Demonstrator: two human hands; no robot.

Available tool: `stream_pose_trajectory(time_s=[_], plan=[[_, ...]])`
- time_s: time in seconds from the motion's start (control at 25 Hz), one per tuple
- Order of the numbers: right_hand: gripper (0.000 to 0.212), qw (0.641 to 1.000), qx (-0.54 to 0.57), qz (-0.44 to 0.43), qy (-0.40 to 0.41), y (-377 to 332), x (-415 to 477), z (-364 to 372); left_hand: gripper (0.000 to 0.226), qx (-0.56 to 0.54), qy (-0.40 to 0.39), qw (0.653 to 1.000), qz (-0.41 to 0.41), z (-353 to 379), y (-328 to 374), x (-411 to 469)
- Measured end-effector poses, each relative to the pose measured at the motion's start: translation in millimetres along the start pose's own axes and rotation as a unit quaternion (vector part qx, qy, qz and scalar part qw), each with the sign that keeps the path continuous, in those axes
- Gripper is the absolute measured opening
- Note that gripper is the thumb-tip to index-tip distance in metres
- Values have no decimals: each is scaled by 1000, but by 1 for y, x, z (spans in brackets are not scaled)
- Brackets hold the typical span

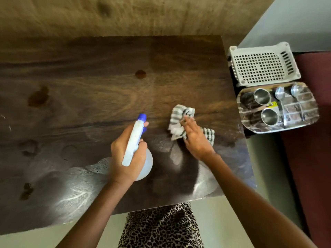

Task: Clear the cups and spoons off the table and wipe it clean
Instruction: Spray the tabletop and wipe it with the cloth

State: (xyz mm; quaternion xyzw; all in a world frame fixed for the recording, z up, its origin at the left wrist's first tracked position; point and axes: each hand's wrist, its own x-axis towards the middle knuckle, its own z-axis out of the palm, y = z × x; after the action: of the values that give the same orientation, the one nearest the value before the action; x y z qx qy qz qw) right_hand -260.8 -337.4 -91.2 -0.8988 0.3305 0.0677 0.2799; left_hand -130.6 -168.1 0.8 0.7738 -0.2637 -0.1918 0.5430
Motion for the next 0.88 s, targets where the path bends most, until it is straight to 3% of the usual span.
stream_pose_trajectory(time_s=[0.12, 0.24, 0.32, 0.52, 0.72, 0.88], plan=[[53, 948, 218, 161, 168, 17, -22, -38, 40, 45, -87, 995, -1, 3, 11, -13], [45, 863, 305, 257, 309, 30, -60, -66, 25, 100, -185, 978, -4, 12, 24, -26], [53, 829, 321, 286, 359, 42, -88, -74, 20, 150, -254, 955, -16, 27, 28, -36], [48, 797, 316, 323, 400, 67, -150, -66, 15, 244, -351, 903, -46, 64, 29, -71], [50, 768, 344, 358, 405, 92, -201, -50, 10, 298, -348, 889, -19, 87, 30, -101], [45, 754, 352, 371, 413, 102, -223, -49, 14, 299, -314, 901, -21, 89, 38, -110]])
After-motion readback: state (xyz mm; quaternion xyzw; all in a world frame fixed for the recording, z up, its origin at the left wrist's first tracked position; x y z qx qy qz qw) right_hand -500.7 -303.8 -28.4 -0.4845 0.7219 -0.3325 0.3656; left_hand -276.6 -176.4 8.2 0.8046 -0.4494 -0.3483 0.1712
